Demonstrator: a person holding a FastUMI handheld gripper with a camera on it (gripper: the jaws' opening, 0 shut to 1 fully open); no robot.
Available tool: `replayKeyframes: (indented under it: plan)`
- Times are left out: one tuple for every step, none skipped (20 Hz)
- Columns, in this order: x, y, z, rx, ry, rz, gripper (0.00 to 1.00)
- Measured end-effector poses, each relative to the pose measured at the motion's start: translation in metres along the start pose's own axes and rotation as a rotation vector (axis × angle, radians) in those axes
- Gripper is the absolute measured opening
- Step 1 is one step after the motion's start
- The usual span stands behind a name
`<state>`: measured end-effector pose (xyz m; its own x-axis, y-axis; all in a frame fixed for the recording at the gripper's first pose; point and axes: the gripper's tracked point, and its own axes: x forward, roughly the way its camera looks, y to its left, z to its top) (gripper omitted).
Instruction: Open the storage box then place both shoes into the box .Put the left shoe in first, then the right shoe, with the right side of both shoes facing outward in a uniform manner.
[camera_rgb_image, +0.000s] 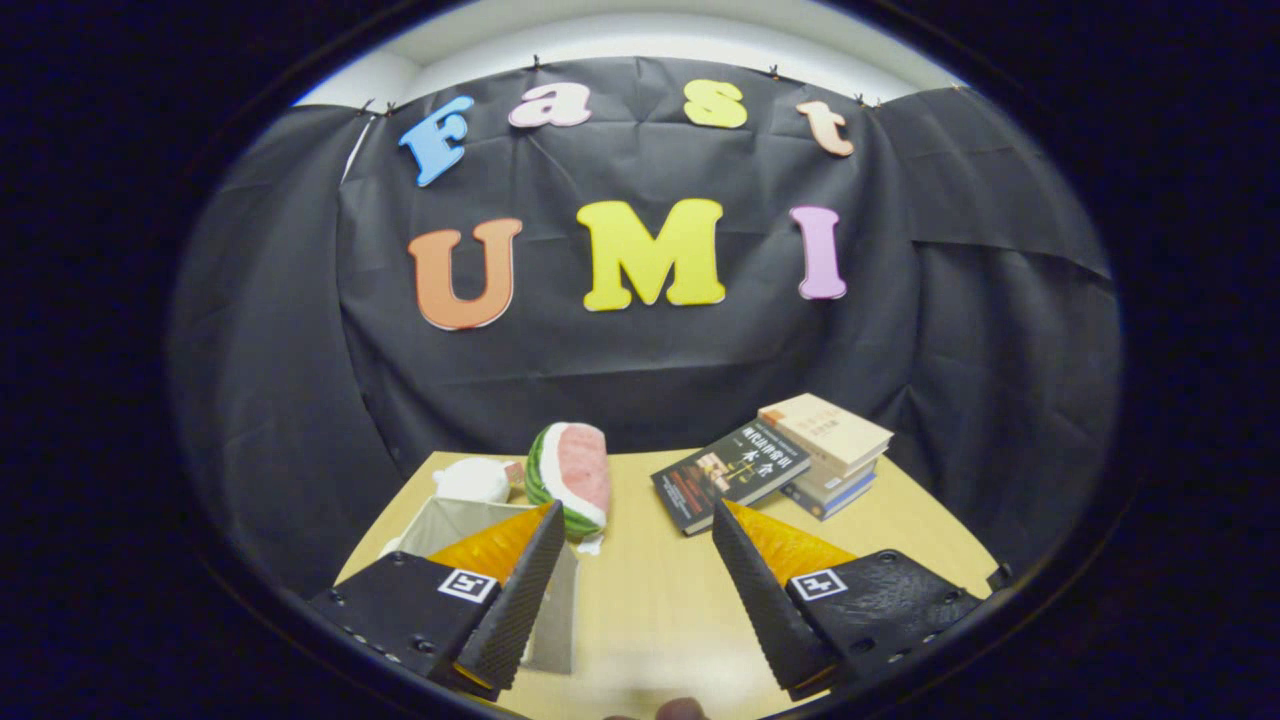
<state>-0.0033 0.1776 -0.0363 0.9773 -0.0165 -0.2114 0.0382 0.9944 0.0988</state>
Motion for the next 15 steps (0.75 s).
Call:
replayKeyframes:
  plan:
    - [-0.009,-0.009,0.008,0.001,-0.018,-0.004,0.91]
    - [-0.017,-0.016,0.016,0.004,-0.034,-0.004,0.91]
    - [-0.024,-0.022,0.023,0.009,-0.046,-0.004,0.91]
    - [-0.031,-0.029,0.027,0.018,-0.054,-0.006,0.91]
    - [-0.038,-0.034,0.033,0.025,-0.06,-0.004,0.91]
    - [-0.044,-0.038,0.038,0.029,-0.07,-0.003,0.91]
    - [-0.051,-0.04,0.044,0.031,-0.083,0.002,0.91]
    - [-0.046,-0.046,0.05,0.026,-0.099,0.004,0.91]
    - [-0.05,-0.046,0.053,0.019,-0.112,0.009,0.92]
    - [-0.054,-0.047,0.054,0.014,-0.123,0.009,0.92]
    - [-0.056,-0.047,0.054,0.014,-0.128,0.013,0.92]
    - [-0.057,-0.045,0.053,0.014,-0.131,0.019,0.93]
    - [-0.058,-0.044,0.052,0.011,-0.133,0.023,0.93]
    - [-0.058,-0.044,0.055,0.008,-0.141,0.03,0.94]
    - [-0.059,-0.043,0.056,0.009,-0.144,0.038,0.95]
